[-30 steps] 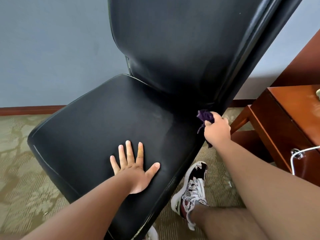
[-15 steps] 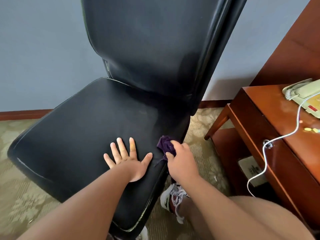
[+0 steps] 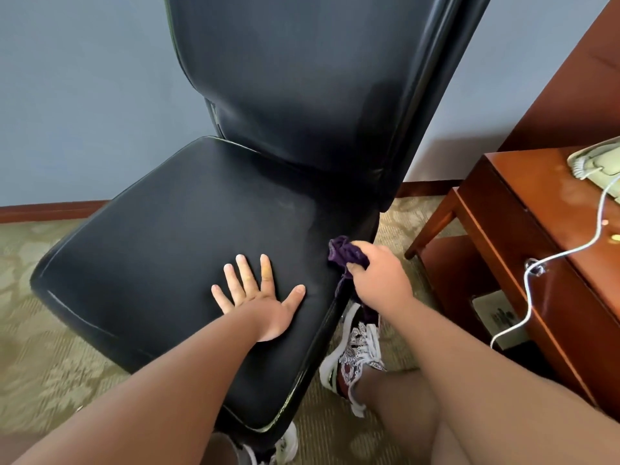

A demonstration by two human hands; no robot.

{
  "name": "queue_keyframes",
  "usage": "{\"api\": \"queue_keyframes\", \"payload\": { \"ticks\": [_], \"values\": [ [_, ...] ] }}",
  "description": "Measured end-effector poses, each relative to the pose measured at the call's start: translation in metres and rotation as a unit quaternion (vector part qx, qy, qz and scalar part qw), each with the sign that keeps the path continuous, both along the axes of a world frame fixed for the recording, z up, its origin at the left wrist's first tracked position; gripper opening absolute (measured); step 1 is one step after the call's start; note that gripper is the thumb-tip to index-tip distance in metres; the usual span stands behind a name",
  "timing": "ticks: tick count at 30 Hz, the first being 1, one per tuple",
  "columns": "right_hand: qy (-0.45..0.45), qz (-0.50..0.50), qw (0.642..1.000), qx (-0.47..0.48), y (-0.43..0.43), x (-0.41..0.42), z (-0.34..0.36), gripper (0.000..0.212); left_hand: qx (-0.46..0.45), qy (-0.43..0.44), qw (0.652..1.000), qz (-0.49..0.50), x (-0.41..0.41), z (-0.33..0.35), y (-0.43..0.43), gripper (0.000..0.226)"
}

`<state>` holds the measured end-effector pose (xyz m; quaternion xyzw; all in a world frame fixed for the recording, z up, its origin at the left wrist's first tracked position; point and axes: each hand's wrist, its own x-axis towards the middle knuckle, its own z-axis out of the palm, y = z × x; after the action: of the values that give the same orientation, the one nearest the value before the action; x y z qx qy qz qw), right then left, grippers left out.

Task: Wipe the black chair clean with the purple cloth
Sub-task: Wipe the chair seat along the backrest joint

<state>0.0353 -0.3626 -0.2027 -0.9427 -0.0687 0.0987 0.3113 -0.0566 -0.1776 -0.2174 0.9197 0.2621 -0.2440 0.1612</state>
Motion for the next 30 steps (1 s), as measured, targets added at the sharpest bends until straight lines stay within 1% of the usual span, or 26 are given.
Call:
{"api": "queue_keyframes", "payload": {
  "ticks": [5,14,18,21,23,25,27,30],
  "values": [
    [0.032,0.025,0.999,-0.026,0.003,0.003,0.002,0.04,0.003,-0.003,1.0,0.005,0.001,-0.005,0.0,0.094],
    [0.068,0.072,0.994,0.045,0.002,-0.05,-0.003,0.039,0.0,-0.015,1.0,0.02,0.004,-0.002,-0.006,0.098],
    [0.077,0.095,0.991,0.057,0.004,-0.084,-0.006,0.04,-0.038,-0.02,0.999,0.018,0.001,0.009,-0.005,0.092],
    [0.067,0.104,0.992,0.026,0.002,-0.092,-0.004,0.039,-0.087,-0.026,0.996,0.013,-0.005,0.021,0.009,0.082],
    [0.047,0.093,0.995,0.002,0.0,-0.087,-0.001,0.039,-0.102,-0.024,0.994,-0.028,-0.014,0.028,0.026,0.078],
    [0.031,0.07,0.997,0.0,0.0,-0.08,-0.001,0.039,-0.085,-0.021,0.991,-0.098,-0.029,0.034,0.045,0.081],
    [0.018,0.028,0.999,0.033,0.001,-0.068,-0.002,0.038,-0.076,-0.015,0.989,-0.129,-0.043,0.039,0.061,0.088],
    [0.016,-0.062,0.992,0.105,0.005,-0.038,-0.002,0.042,-0.065,-0.018,0.991,-0.115,-0.059,0.042,0.077,0.09]
  ]
}}
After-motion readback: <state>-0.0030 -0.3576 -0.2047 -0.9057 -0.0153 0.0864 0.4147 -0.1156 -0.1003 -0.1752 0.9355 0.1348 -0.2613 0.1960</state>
